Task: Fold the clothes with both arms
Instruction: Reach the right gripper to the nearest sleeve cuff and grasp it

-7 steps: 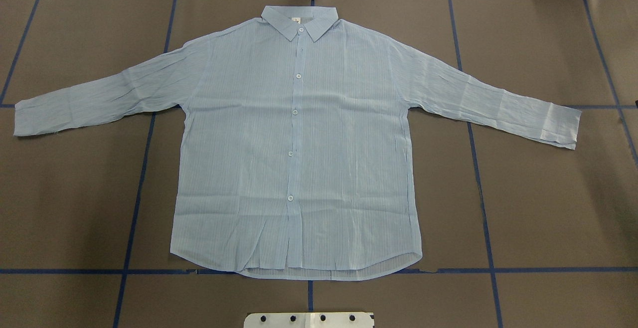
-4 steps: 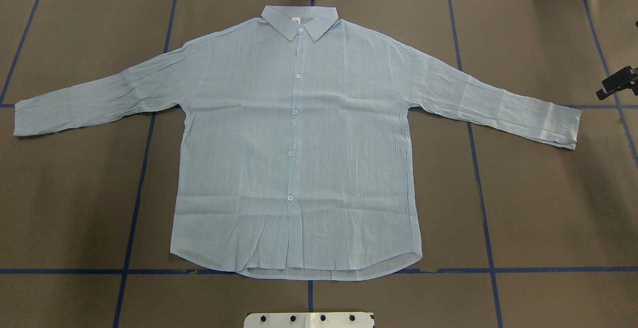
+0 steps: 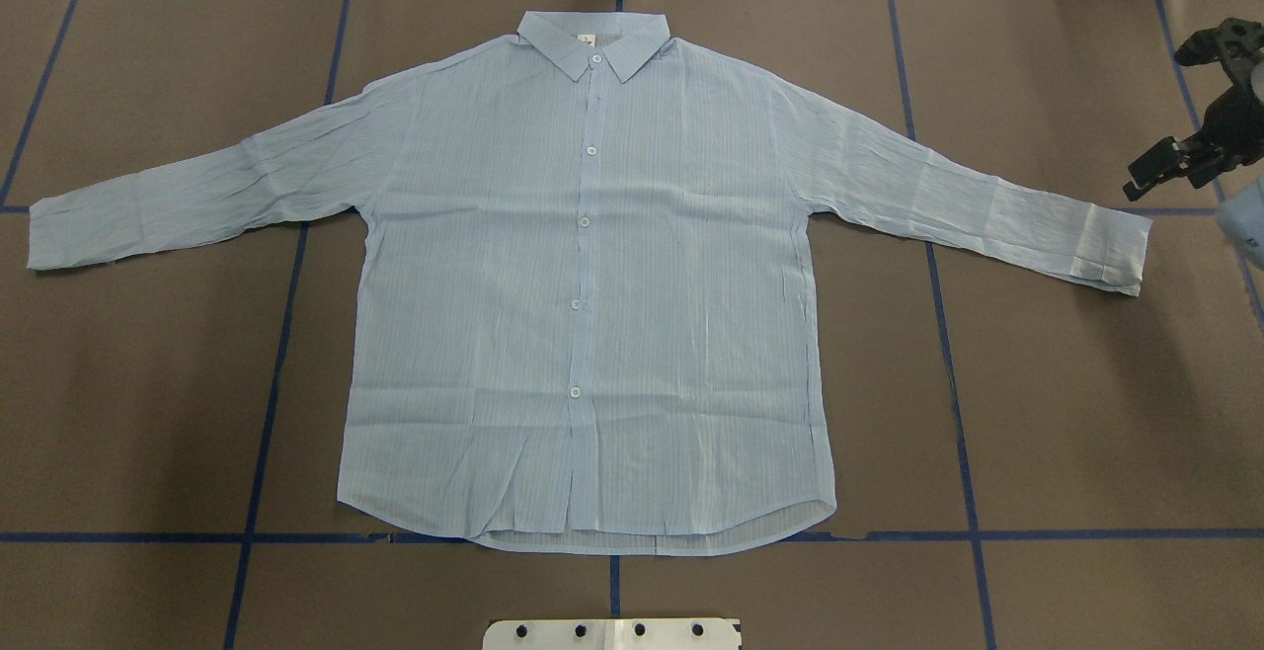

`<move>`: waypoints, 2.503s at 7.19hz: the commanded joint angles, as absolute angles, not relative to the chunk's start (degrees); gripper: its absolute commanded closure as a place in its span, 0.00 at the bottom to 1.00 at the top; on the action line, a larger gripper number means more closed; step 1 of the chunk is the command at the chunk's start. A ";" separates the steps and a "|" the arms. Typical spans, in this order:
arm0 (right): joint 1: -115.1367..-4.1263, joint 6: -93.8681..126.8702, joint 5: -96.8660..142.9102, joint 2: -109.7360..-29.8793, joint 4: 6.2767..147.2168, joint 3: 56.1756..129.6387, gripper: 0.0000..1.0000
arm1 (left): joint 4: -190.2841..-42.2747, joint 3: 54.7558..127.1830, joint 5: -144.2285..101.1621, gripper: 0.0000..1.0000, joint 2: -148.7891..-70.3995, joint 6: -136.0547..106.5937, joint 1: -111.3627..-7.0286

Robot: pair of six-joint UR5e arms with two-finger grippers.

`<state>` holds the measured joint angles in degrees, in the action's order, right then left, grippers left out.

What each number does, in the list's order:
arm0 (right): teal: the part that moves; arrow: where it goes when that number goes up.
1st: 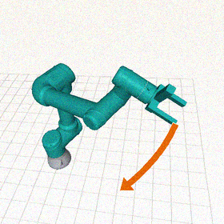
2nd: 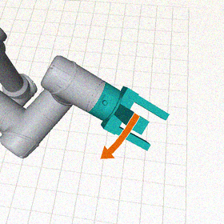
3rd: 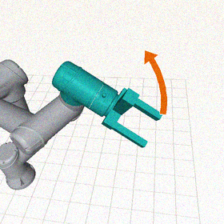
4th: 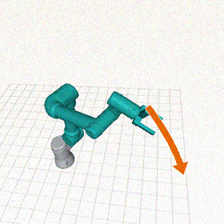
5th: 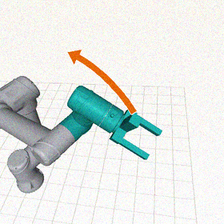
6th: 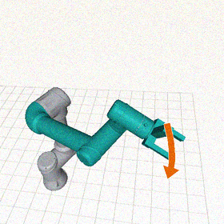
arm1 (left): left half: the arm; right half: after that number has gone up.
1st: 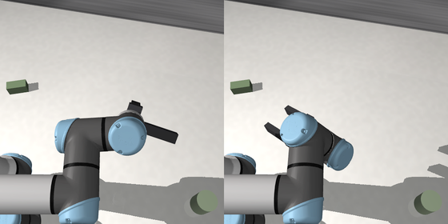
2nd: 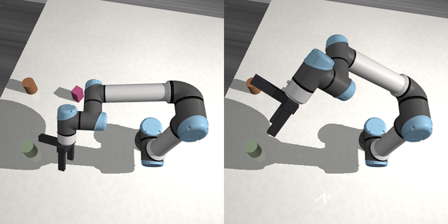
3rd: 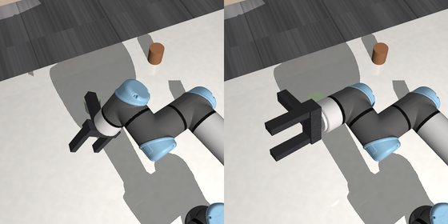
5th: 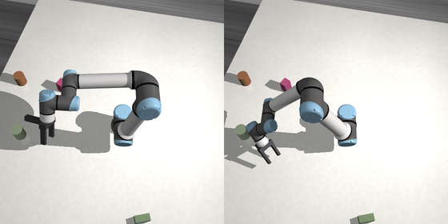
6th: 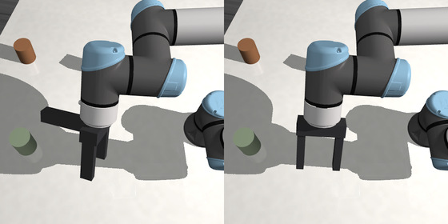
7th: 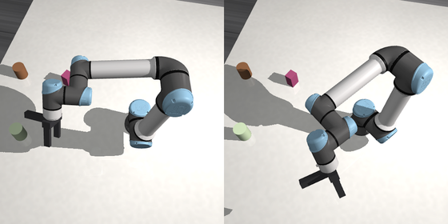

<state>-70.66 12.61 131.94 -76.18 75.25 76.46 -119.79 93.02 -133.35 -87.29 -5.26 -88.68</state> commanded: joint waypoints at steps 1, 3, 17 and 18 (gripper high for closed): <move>-70.31 12.66 131.13 -76.11 75.24 74.90 0.10 | -119.79 93.51 -133.50 0.00 -87.28 -5.27 -88.68; -70.31 12.92 131.13 -75.94 75.32 72.96 0.07 | -119.79 93.78 -133.59 0.00 -87.19 -5.19 -88.68; -68.47 21.53 131.66 -78.49 57.04 66.97 1.00 | -119.71 95.01 -133.59 0.00 -86.92 -5.01 -88.77; -68.55 21.53 132.10 -78.31 57.04 67.58 1.00 | -119.71 95.10 -133.59 0.00 -86.84 -5.01 -88.77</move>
